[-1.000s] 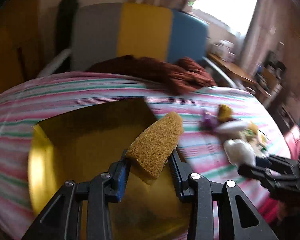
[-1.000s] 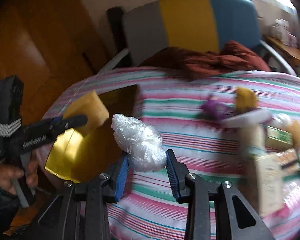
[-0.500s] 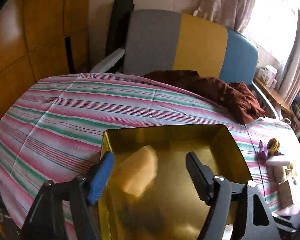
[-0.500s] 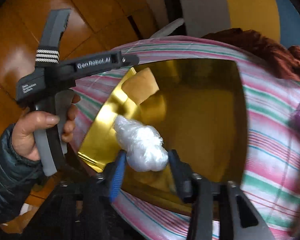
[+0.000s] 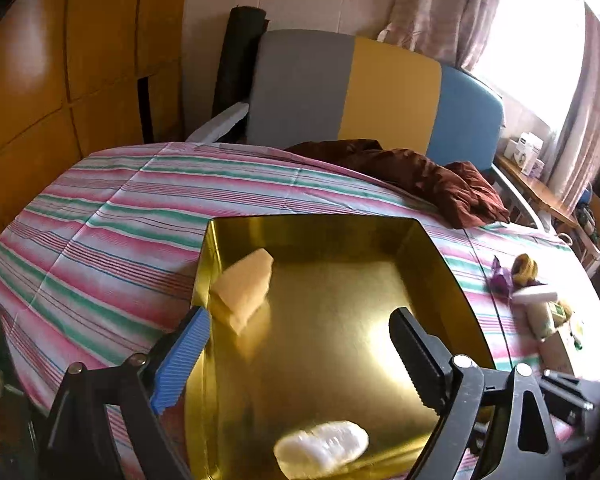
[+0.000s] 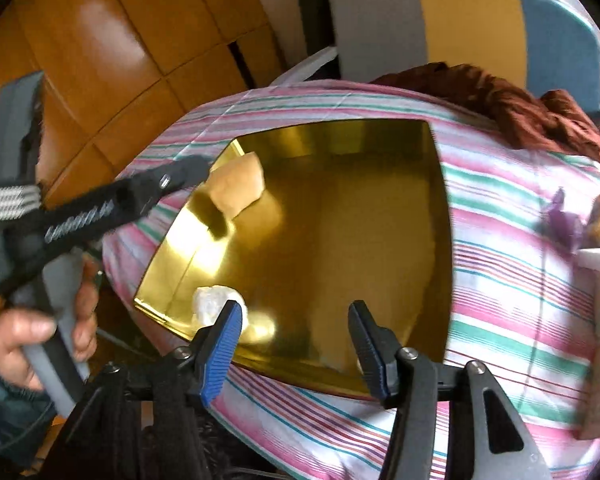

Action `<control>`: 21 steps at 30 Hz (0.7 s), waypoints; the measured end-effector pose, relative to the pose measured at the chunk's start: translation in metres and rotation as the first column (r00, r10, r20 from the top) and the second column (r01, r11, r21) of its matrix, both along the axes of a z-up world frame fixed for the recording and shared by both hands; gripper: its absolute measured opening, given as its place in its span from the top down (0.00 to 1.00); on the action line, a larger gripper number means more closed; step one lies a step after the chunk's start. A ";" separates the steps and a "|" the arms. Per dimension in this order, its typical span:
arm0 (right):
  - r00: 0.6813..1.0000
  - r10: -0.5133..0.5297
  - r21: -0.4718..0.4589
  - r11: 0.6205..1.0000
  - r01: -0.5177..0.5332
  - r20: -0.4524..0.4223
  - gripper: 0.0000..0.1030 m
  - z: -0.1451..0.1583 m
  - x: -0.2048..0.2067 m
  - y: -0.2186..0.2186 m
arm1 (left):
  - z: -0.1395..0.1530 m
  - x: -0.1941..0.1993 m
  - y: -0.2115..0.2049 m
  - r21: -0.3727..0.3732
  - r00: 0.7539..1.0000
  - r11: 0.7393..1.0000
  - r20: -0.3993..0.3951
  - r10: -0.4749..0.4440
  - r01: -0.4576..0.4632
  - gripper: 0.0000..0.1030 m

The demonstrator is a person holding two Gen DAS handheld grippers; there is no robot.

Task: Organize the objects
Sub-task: 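Carry both items over the gold tray and open both grippers to drop them, then move both grippers back from the tray toward the pile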

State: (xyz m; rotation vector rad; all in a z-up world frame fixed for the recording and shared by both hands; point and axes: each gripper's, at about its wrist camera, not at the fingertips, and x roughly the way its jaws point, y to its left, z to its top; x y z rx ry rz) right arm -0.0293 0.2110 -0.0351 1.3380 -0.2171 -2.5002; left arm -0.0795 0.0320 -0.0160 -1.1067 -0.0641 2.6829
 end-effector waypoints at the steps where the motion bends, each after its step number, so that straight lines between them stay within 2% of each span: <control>1: 1.000 -0.010 0.015 1.000 0.010 -0.010 0.44 0.002 0.002 0.001 | 0.001 0.006 0.002 -0.003 1.000 1.000 -0.006 0.000 0.000 0.10; 11: 0.992 -0.083 0.113 0.989 0.093 -0.097 0.41 0.010 0.012 0.003 | 0.005 0.036 0.011 -0.057 0.997 0.998 -0.077 0.019 -0.024 0.02; 13: 0.989 -0.091 0.120 0.987 0.105 -0.114 0.37 0.011 0.013 0.004 | 0.005 0.038 0.011 -0.064 0.996 0.997 -0.086 0.024 -0.030 0.01; 21: 0.980 -0.132 0.123 0.981 0.151 -0.150 0.37 0.015 0.017 0.009 | 0.006 0.048 0.015 -0.077 0.994 0.997 -0.107 0.019 -0.027 0.00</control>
